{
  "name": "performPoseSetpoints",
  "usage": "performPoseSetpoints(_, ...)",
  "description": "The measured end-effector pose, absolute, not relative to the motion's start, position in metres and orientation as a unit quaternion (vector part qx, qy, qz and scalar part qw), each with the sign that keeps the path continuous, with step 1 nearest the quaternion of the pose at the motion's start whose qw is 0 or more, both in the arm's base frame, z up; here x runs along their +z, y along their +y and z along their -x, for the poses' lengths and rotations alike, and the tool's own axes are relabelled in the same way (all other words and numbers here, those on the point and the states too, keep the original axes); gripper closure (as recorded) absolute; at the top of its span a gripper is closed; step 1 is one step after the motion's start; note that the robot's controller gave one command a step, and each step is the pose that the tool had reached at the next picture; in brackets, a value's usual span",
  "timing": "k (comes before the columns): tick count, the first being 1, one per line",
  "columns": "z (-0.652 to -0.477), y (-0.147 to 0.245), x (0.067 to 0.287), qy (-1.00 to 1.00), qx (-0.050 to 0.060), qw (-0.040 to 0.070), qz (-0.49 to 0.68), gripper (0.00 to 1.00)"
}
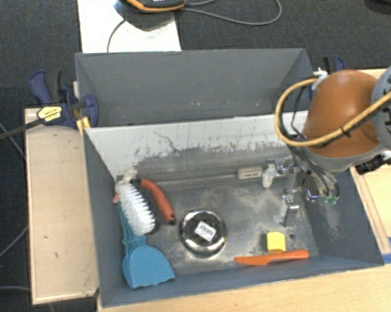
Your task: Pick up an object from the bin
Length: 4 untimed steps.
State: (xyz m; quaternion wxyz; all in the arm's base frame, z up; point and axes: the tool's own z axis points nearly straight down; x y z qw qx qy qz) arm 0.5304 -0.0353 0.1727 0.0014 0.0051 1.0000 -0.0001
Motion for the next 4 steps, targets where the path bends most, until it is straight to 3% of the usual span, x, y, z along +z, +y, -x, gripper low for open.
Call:
performPoseSetpoints(1,-0.524,-0.046,0.174,0.990,0.000,0.000,-0.138,0.00)
performPoseSetpoints(2,-0.510,-0.034,0.134,0.990,0.000,0.002,-0.139,0.00)
performPoseSetpoints(3,-0.508,-0.030,0.140,1.000,-0.001,0.003,-0.030,0.00)
performPoseSetpoints(4,-0.499,-0.014,0.124,0.988,0.000,0.002,-0.152,0.00)
